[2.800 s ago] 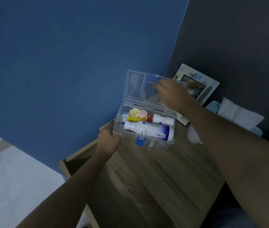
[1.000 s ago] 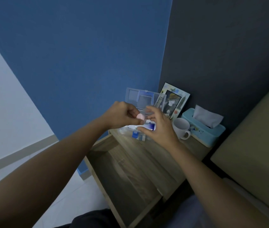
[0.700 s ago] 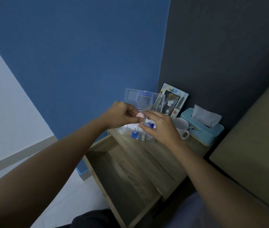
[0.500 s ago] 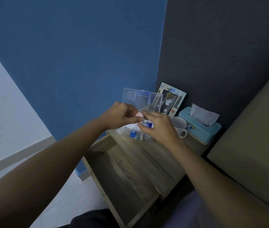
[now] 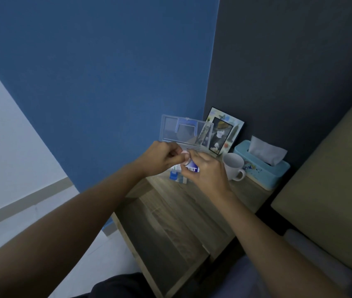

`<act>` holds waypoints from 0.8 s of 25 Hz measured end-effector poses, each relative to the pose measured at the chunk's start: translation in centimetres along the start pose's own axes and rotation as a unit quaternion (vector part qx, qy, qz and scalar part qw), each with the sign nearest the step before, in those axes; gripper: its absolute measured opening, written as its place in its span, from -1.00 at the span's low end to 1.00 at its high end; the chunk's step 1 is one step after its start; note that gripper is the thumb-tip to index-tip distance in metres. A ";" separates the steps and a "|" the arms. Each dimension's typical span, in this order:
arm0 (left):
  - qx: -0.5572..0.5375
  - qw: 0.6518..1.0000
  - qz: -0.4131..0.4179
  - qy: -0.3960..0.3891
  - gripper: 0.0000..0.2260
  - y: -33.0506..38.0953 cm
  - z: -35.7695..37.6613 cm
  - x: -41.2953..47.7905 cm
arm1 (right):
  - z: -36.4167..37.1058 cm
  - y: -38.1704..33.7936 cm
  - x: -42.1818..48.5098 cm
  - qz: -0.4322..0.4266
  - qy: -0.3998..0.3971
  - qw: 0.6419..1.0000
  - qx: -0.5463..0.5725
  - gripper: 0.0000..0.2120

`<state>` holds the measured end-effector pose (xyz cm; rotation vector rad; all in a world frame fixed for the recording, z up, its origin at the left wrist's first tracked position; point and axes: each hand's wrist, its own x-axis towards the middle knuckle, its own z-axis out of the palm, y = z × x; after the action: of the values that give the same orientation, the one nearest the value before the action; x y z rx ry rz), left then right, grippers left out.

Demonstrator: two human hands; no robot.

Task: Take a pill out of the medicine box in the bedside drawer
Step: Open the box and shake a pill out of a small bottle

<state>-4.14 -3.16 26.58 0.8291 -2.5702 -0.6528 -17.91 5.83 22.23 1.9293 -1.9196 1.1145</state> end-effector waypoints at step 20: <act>0.000 0.998 0.001 -0.068 -0.70 -1.2 -2.0 0.4 | 0.6 -0.3 -0.5 -0.032 0.027 0.999 0.013 -0.67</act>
<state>-2.93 -4.89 27.69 0.8072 -2.6913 -0.7327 -17.36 5.91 21.58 1.9387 -1.8109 1.1668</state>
